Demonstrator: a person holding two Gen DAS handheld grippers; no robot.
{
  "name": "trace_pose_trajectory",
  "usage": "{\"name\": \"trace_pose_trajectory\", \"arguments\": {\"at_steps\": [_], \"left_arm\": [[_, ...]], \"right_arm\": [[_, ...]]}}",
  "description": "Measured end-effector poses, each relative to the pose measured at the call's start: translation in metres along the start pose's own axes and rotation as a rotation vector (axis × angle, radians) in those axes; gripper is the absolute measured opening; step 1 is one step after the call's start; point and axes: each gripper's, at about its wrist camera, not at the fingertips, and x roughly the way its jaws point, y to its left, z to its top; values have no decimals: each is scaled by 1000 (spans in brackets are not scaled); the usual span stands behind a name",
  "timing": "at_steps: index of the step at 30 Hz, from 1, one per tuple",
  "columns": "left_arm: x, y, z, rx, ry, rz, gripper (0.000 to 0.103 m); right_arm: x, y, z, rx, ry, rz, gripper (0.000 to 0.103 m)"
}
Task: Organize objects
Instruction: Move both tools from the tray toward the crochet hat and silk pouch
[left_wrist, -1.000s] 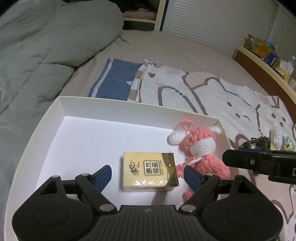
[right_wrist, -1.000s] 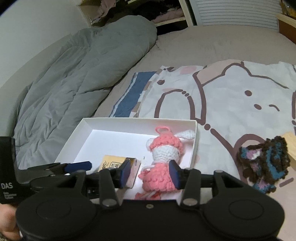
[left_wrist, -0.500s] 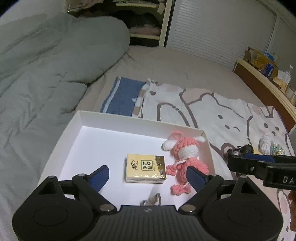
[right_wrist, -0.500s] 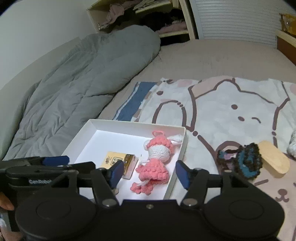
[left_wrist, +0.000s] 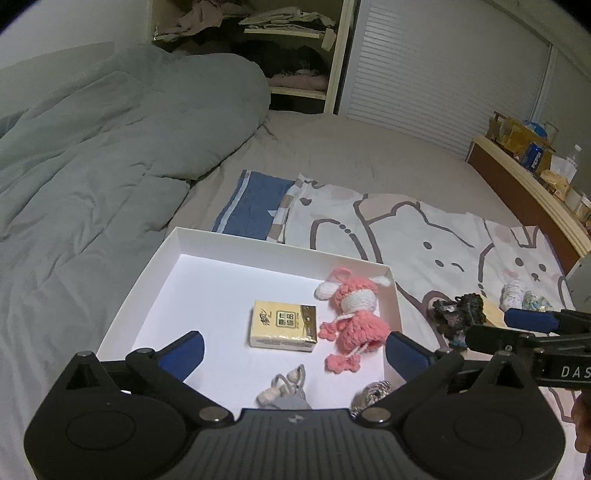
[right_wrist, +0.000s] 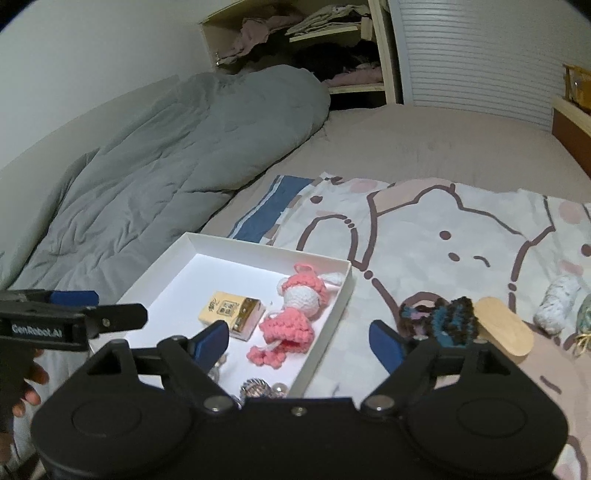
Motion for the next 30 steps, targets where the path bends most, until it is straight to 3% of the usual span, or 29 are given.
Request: {"name": "trace_pose_trajectory", "arguments": {"at_steps": [10,30], "left_arm": [[-19,-9,-20,8,-28,21,103],[-42,-14,-33,-11,-74,62,103]], "right_arm": [[-16,-6,-13,-29,-15,-20,103],[-38,-18,-22,-56,-35,-32,103]]}}
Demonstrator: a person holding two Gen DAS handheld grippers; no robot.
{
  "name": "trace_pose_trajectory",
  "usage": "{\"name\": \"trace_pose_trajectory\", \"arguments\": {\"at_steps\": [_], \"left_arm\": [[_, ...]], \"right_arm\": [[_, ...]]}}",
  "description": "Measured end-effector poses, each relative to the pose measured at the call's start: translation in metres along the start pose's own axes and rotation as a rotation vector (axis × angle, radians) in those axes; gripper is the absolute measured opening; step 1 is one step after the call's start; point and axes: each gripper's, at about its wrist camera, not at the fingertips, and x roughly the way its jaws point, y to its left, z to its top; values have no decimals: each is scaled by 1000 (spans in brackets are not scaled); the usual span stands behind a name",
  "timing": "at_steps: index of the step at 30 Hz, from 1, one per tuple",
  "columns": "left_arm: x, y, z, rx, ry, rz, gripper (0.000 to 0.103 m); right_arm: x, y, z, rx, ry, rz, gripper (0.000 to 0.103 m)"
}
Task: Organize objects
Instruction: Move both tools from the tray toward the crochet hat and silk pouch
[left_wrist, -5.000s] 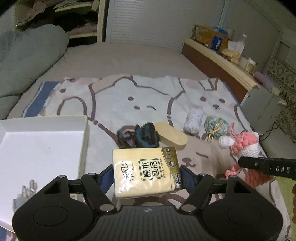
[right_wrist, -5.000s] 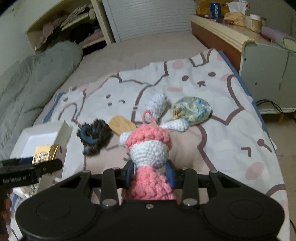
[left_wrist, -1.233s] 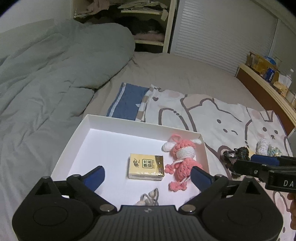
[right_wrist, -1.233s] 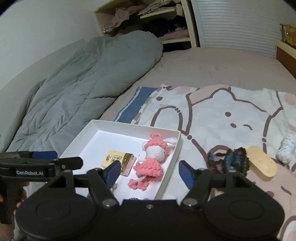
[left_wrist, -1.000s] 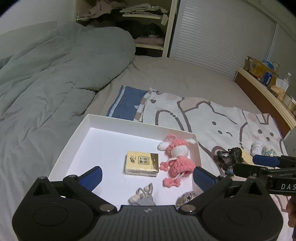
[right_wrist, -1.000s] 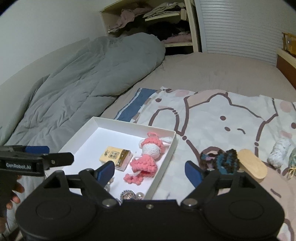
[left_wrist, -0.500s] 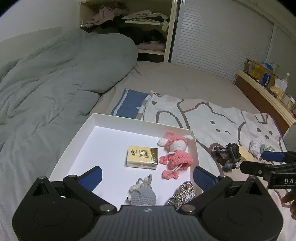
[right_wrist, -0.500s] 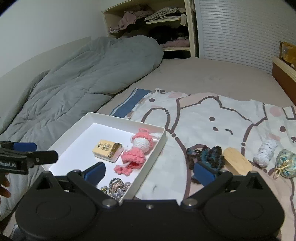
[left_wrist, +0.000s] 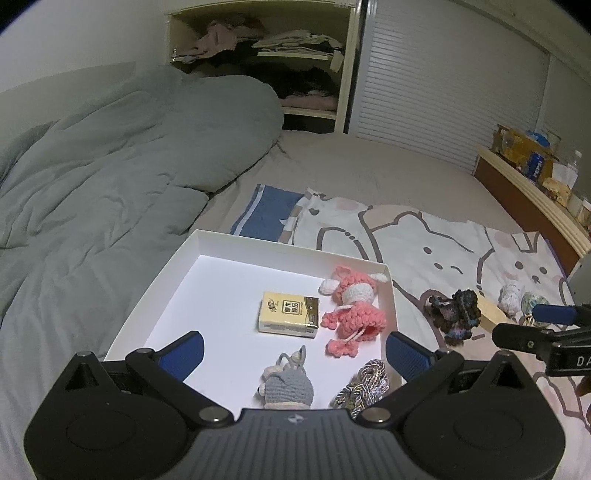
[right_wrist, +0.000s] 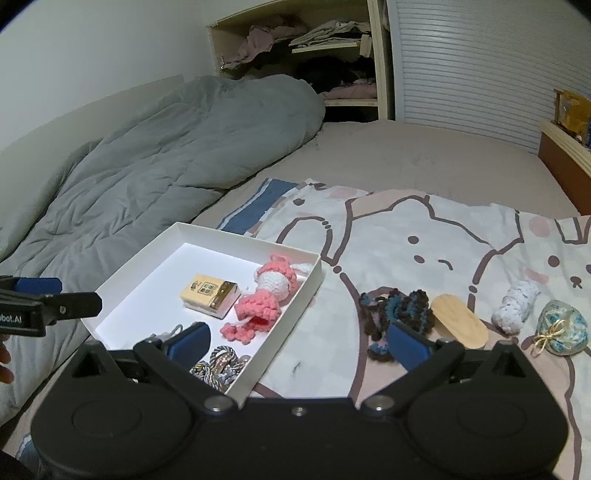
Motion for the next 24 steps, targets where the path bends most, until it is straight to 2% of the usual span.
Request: {"name": "trace_pose_trajectory", "arguments": {"at_steps": [5,11,24], "left_arm": [[-1,-2,0,-13,-27,9,103],[0,-18,-2,46,-60,5,103],[22,-81,11,95,-86,-49,103]], "right_arm": [[-8,-6,2,-9,-20,1,103],[-18,-26,6,1,-46,-35,103],[-37,-114,2,104,-103,-200,103]]}}
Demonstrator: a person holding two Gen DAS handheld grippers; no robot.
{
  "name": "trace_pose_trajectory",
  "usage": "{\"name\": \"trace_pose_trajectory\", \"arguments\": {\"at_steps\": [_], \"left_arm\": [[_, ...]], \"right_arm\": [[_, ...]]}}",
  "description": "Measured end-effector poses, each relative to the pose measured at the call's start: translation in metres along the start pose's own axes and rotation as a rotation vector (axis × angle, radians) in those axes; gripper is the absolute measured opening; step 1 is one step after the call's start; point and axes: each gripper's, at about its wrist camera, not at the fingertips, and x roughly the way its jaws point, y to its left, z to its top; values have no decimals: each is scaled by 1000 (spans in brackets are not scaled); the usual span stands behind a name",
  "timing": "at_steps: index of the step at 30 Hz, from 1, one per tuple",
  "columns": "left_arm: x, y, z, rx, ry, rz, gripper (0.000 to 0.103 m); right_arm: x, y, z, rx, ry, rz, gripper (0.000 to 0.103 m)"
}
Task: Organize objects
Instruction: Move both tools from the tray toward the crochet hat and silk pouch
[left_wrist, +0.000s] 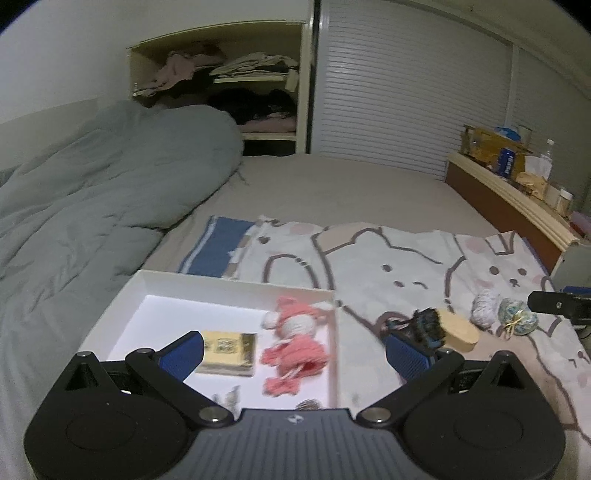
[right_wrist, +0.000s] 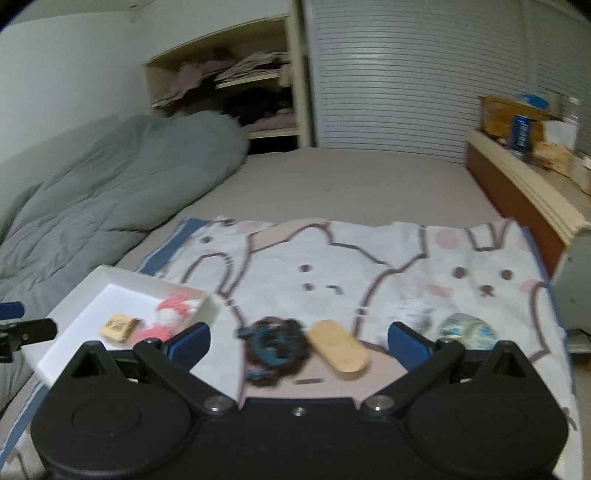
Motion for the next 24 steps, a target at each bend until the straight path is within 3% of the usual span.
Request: {"name": "trace_pose_trajectory", "arguments": {"at_steps": [15,24], "left_arm": [[63,-93,9,53,-4,-122,103],[111,-125,-11,78,2,-159,103]], "right_arm": [[28,-101,-20,135,-48,-243,103],[62,-147,-38,178,-57,-310,103]]}}
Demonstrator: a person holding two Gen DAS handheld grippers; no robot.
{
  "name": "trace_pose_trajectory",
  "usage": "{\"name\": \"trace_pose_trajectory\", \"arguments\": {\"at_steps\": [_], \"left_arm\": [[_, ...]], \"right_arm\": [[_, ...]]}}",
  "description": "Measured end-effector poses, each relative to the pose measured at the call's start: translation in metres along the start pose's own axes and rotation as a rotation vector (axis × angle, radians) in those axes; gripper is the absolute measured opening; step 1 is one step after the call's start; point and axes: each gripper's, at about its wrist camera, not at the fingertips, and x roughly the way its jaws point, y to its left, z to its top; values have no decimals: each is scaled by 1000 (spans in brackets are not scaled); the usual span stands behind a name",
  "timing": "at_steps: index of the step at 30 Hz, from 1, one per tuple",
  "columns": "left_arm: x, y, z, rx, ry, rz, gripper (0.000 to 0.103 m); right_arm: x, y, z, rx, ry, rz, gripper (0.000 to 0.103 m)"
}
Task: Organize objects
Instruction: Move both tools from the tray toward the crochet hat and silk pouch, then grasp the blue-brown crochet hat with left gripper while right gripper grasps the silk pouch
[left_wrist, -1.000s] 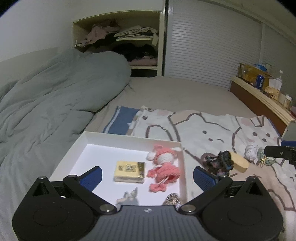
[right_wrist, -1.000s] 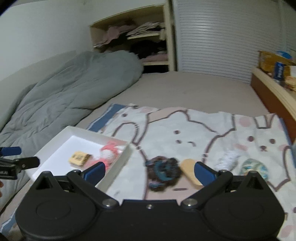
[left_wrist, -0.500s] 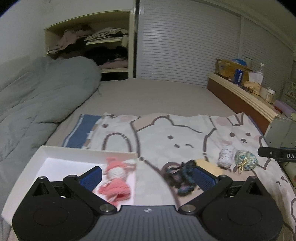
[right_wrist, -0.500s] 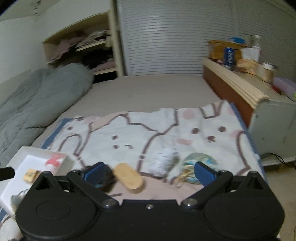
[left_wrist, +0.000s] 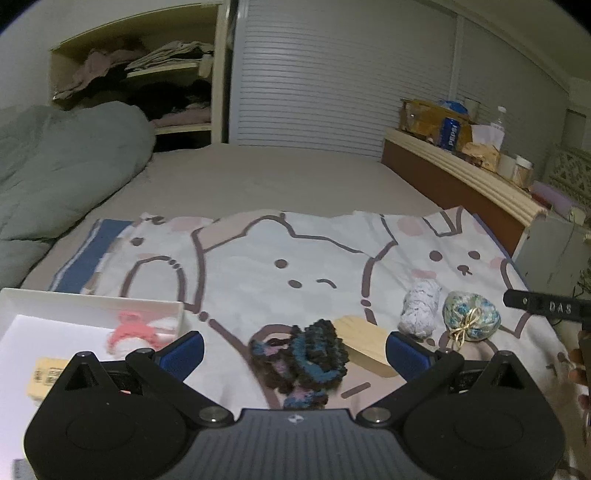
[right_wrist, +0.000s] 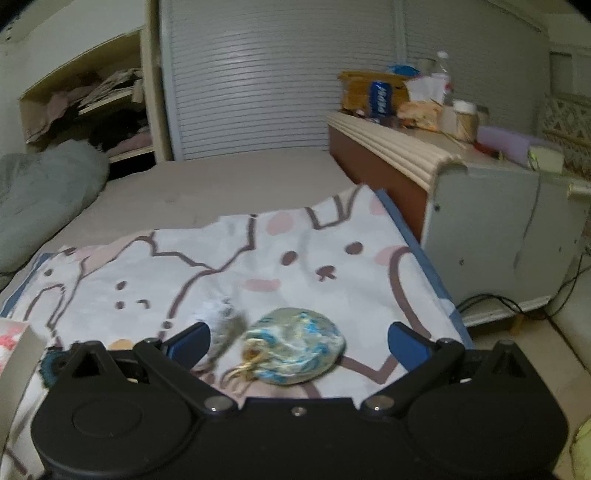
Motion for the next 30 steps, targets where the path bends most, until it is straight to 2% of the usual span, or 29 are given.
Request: {"name": "trace_pose_trajectory", "arguments": {"at_steps": [7,12,14,17,19,22,23,26,30], "left_arm": [[37,-6,-21,51,35,-9,95],[60,3,-35,15,66,-27,89],[68,5,-37,3,65,-26,87],[79,8,-39,-23,67,-36,83],[85,10,-40,-41,74,-51,72],[89,11,-42,-49,85,-65,58],[90,11,-43,-48,89,-71,55],[89,11,-44,-51,98,-82,44],[82,11,-43,-54,106,-93,38]], "right_arm": [[40,-18,-6,115,47,-39,103],[60,-27,-11,202,106,10,102],[66,-28,-13,222,116,34,87],[75,-30,-16,275,137,60,77],[78,-30,-19,274,139,60,68],[79,-30,-21,244,143,72,42],[78,-30,-22,239,141,67,37],[76,-32,-23,236,148,63,26],[68,-34,-23,238,172,68,22]]}}
